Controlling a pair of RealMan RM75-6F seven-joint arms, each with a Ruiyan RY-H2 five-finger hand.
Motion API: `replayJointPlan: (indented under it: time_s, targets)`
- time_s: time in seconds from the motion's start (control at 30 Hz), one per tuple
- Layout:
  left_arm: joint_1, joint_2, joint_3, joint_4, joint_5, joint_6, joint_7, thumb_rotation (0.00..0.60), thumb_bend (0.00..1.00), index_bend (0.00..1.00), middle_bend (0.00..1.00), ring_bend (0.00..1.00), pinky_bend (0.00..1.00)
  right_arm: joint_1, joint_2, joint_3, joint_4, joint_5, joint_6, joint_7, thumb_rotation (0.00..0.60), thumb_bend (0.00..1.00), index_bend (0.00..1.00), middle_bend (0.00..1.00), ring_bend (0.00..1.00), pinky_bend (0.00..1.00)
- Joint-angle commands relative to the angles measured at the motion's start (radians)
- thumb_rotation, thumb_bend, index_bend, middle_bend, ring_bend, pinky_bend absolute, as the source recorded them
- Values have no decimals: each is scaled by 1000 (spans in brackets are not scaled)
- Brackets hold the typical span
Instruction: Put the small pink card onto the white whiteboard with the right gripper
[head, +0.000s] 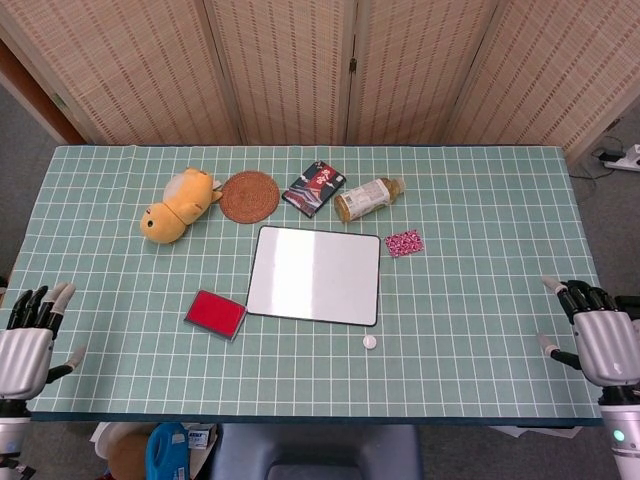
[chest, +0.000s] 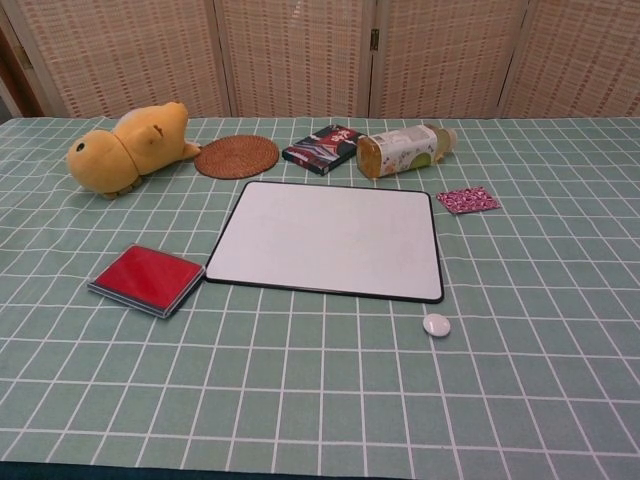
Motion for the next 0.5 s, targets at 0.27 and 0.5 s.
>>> replayJointPlan:
  time_s: [0.27, 0.5]
  targets:
    - [-1, 0, 0, 8, 1, 0, -10, 600, 261, 0, 0, 0, 0, 24, 9, 11, -22, 5, -26, -35, 600, 205, 175, 293, 205, 245]
    - [-6, 3, -3, 10, 1, -4, -15, 600, 262, 0, 0, 0, 0, 59, 13, 37, -24, 33, -61, -56, 600, 205, 176, 365, 314, 325]
